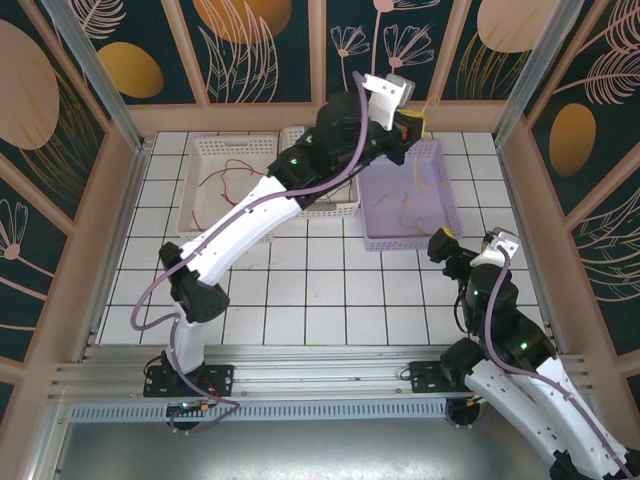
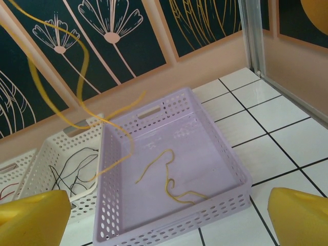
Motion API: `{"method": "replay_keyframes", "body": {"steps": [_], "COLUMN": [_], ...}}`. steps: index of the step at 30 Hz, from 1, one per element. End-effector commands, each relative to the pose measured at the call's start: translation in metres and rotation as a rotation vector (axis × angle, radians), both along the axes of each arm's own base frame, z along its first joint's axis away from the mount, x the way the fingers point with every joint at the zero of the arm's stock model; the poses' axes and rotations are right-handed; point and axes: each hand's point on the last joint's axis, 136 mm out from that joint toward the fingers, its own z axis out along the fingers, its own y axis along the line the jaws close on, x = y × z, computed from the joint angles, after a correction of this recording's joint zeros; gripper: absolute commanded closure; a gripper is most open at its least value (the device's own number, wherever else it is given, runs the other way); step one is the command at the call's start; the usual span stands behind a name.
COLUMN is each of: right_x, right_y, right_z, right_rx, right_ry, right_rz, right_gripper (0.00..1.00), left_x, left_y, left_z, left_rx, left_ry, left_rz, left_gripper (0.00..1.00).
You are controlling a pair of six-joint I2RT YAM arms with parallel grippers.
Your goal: Untangle the cables
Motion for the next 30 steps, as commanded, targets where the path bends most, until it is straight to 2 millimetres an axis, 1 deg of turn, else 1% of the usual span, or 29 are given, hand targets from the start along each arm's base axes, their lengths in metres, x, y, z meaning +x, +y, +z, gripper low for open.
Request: {"method": "replay_keyframes", "body": {"steps": [1,6,9,13,22,30], "right_x": [-0.001,-0.001,-0.001,-0.001,-0.002,-0.002], "right_y": [-0.005,-0.005,-0.005,-0.005,-0.006,-0.006], "right_z": [0.004,0.005,0.005,0.005,0.006,0.006], "right_rx": [0.034,0.035,0.035,0.037,0.039,0.037], "right_ry": [-0.036,-0.039,-0.041,-0.043,-0.049,-0.052], "right_rz": [-0.030,-0.030,-0.030,-0.031,-0.032,-0.032], "right_gripper": [0.01,0.01,0.01,0.01,0.01,0.01], "left_x": [0.002,0.015,0.022,0.034,0.053,0.068], "left_y": [-0.013,-0.031,-0.039,-0.046,-0.057,-0.056], "left_z": [0.002,-0.029,-0.052,-0.090,-0.172,-0.237], "left_rx": [-0.015,0.003,0.036,0.096,0.216,0.317], "left_ry": [-0.031,0.005,0.025,0.055,0.116,0.164], "left_rz": [-0.025,-0.030,-0.021,0.002,0.050,0.100], "left_gripper": [1.00,1.00,1.00,1.00,1.00,1.00]}}
